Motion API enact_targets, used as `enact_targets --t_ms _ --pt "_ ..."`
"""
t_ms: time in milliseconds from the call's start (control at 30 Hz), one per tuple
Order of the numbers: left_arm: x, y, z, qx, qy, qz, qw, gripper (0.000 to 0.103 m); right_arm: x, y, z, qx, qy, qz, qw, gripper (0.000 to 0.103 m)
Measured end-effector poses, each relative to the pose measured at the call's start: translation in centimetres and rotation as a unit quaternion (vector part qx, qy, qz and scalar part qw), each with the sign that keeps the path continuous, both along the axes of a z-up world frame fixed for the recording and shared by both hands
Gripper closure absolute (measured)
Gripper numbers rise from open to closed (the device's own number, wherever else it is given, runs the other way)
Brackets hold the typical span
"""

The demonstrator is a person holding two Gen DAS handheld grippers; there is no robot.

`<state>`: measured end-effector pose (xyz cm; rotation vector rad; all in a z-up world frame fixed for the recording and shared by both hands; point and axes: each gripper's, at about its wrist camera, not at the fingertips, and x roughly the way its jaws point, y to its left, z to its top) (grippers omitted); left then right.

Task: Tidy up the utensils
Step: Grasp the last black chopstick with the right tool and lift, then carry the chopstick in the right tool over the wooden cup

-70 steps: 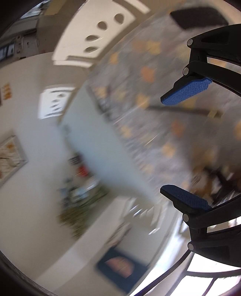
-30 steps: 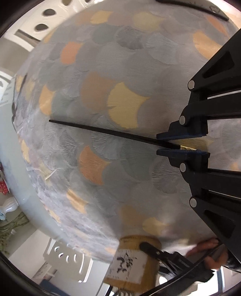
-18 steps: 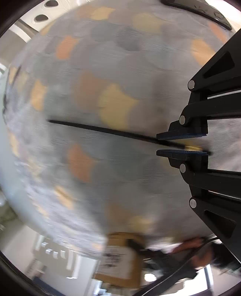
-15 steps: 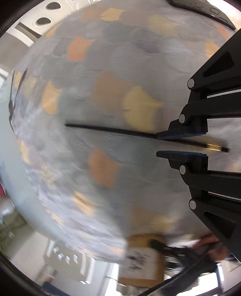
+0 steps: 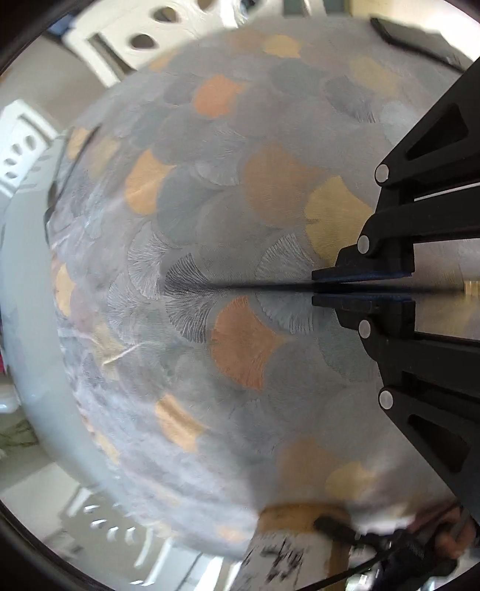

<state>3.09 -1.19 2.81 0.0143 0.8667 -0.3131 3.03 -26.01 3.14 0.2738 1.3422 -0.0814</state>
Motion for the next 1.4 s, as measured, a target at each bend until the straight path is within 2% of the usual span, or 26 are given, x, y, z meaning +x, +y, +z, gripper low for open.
enact_targets --t_ms 67,100,567,733,1000,1267,1400 --pt "0.0 0.0 0.0 0.000 0.000 0.000 1.0000 0.001 -0.6 -1.0 0.4 0.066 -0.016 -0.024 0.997 0.098" --pt "0.0 0.0 0.0 0.000 0.000 0.000 1.0000 0.001 -0.8 -1.3 0.6 0.073 -0.022 -0.027 0.997 0.098" --pt "0.0 0.1 0.0 0.000 0.000 0.000 1.0000 0.001 -2.4 -0.9 6.4 0.085 -0.127 -0.011 0.988 0.098" --pt "0.0 0.1 0.0 0.000 0.000 0.000 1.0000 0.001 -2.0 -0.1 10.3 0.067 -0.179 0.003 0.982 0.098" --pt "0.0 0.1 0.0 0.000 0.000 0.000 1.0000 0.001 -1.0 1.1 19.0 0.041 -0.286 0.016 0.957 0.098" --pt "0.0 0.1 0.0 0.000 0.000 0.000 1.0000 0.001 -0.8 5.2 28.2 0.053 -0.383 0.064 0.920 0.098" --pt "0.0 0.1 0.0 0.000 0.000 0.000 1.0000 0.001 -1.2 8.1 31.2 0.061 -0.415 0.100 0.902 0.098"
